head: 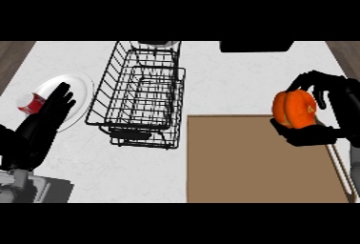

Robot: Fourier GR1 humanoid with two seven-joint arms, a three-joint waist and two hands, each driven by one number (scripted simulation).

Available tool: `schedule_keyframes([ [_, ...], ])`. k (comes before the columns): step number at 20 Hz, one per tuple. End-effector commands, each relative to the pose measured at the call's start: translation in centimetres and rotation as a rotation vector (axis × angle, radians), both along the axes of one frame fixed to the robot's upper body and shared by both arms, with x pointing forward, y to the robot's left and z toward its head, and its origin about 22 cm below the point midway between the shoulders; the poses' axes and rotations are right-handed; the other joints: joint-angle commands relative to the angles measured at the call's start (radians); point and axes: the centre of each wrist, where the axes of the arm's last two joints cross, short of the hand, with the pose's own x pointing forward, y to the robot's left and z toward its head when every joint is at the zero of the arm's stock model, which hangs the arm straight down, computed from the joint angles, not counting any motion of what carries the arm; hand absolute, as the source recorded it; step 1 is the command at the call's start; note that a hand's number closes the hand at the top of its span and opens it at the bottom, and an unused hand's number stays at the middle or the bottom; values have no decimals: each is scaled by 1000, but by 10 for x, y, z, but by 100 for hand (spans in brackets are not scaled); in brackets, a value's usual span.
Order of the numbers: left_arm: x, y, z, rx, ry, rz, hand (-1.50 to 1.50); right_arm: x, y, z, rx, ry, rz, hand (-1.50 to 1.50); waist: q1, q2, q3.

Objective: Pick the squash from the tray and place it in the tiered basket

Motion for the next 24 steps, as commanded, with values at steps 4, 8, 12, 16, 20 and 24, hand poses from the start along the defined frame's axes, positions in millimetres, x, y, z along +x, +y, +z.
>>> schedule_keyframes([
  [4, -3, 7, -19, -67, 67, 6, 0, -19, 51, 62, 65, 1, 144, 150, 5, 8, -19],
  [8, 0, -8, -38, -64, 77, 14, 0, -25, 92, 71, 39, 23, 169, 150, 4, 10, -20],
  [12, -12, -17, -36, -56, 66, -16, 0, -13, 136, 94, 47, 33, 183, 150, 24, 10, -20],
  [16, -12, -18, -27, -61, 72, -18, 0, -10, 183, 90, 52, 62, 165, 150, 29, 10, -19],
  [20, -9, -21, -33, -64, 45, 1, 0, 1, 217, 102, 70, 65, 154, 150, 20, 12, -18],
  [24, -1, -17, -34, -50, 57, 14, 0, 15, 248, 88, 25, 121, 158, 150, 19, 15, -18],
])
